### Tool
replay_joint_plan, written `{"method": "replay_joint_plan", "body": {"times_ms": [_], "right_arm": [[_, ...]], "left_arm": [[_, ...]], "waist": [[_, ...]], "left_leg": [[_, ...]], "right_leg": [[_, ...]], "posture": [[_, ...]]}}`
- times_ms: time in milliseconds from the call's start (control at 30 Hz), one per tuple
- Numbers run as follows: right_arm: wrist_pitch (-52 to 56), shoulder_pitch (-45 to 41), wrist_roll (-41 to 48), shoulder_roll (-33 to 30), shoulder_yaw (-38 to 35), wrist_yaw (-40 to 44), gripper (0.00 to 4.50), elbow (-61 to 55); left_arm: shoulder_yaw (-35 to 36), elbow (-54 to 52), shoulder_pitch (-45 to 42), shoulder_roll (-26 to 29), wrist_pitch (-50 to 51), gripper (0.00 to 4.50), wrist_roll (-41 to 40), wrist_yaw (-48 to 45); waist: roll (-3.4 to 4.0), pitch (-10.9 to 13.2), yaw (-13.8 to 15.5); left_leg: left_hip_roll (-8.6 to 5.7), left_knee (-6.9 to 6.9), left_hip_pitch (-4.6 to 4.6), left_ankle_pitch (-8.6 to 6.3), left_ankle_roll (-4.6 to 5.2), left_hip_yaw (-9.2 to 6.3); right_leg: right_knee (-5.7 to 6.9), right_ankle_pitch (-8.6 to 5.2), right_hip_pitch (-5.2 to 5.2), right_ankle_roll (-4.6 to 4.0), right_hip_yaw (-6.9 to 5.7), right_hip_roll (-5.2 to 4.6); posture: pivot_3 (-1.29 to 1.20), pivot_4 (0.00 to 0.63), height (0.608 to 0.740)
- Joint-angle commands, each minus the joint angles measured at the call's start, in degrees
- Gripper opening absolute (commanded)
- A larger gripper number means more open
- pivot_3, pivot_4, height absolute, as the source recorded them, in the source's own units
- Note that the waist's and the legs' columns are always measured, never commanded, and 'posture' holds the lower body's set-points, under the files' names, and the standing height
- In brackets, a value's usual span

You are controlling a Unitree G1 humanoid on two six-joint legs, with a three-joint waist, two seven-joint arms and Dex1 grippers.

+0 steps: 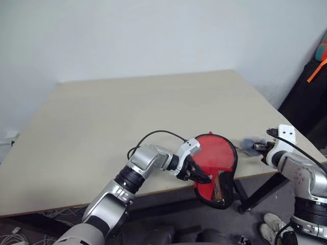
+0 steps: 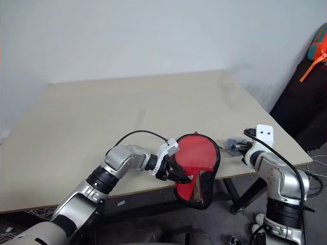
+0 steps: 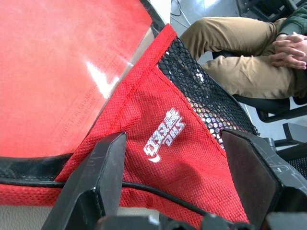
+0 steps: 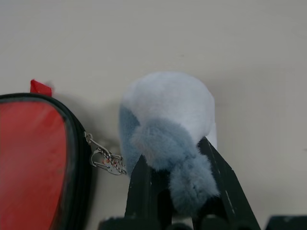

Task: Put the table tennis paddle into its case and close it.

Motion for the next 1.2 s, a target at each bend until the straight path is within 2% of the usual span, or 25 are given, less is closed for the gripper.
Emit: {"method": "replay_joint_plan", "body": {"times_ms": [33, 333, 633, 933, 1200], "right_arm": [[4.65, 3.17, 4.33, -3.96, -2.75, 4.06, 0.07, -9.16], [9.48, 16.94, 10.71, -11.88, 1.04, 12.93, 0.07, -21.00], [13.59, 24.97, 14.07, -13.53, -2.65, 15.39, 0.06, -24.58], [7.03, 41.00, 18.88, -15.94, -9.32, 24.23, 0.06, -34.06], [-5.42, 56.36, 17.45, -17.11, -11.16, 32.54, 0.05, -38.01]], "left_arm": [[-1.13, 2.30, 0.01, 0.52, 0.99, 3.35, 1.87, 0.72], [-1.27, 3.16, -0.20, 0.06, 0.73, 3.35, 1.92, 0.25], [-1.43, 4.18, -0.30, -0.55, 0.38, 3.35, 2.05, -0.15], [-1.60, 4.60, -0.42, -0.65, 0.17, 3.35, 2.19, -0.83], [-2.13, 5.89, -1.16, -1.21, -0.41, 3.35, 2.44, -1.60]], "waist": [[-0.03, 0.02, 0.21], [-0.22, 0.15, 0.34], [-0.38, 0.22, 1.12], [-0.45, 0.26, 1.41], [-0.48, 0.30, 1.38]], "left_leg": [[0.00, 0.00, -0.01, -0.02, 0.03, 0.00], [0.01, 0.24, -0.15, -0.17, 0.26, -0.01], [0.00, 0.31, -0.21, -0.25, 0.36, -0.01], [0.00, 0.45, -0.33, -0.44, 0.54, -0.02], [0.01, 0.60, -0.33, -0.49, 0.62, 0.01]], "right_leg": [[0.00, -0.03, 0.00, 0.04, -0.01, -0.01], [-0.02, -0.16, 0.04, 0.24, -0.08, -0.09], [-0.09, -0.22, 0.05, 0.34, -0.16, -0.14], [-0.21, -0.29, 0.06, 0.48, -0.19, -0.16], [-0.23, -0.32, 0.20, 0.46, -0.18, -0.19]], "posture": [[0.00, 0.000, 0.740], [0.00, 0.000, 0.740], [0.00, 0.000, 0.740], [0.00, 0.000, 0.740], [0.00, 0.000, 0.740]]}}
